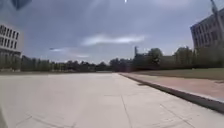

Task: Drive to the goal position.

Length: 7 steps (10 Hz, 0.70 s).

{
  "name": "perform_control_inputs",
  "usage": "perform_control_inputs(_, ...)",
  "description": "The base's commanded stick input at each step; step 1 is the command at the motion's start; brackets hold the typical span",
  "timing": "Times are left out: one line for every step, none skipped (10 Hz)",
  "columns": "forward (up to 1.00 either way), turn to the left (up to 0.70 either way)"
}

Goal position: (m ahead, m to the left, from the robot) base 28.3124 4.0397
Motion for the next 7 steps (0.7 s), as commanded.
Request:
perform_control_inputs(1.00,0.00)
perform_control_inputs(1.00,0.00)
perform_control_inputs(1.00,0.00)
perform_control_inputs(1.00,-0.23)
perform_control_inputs(1.00,-0.09)
perform_control_inputs(1.00,-0.05)
perform_control_inputs(1.00,0.00)
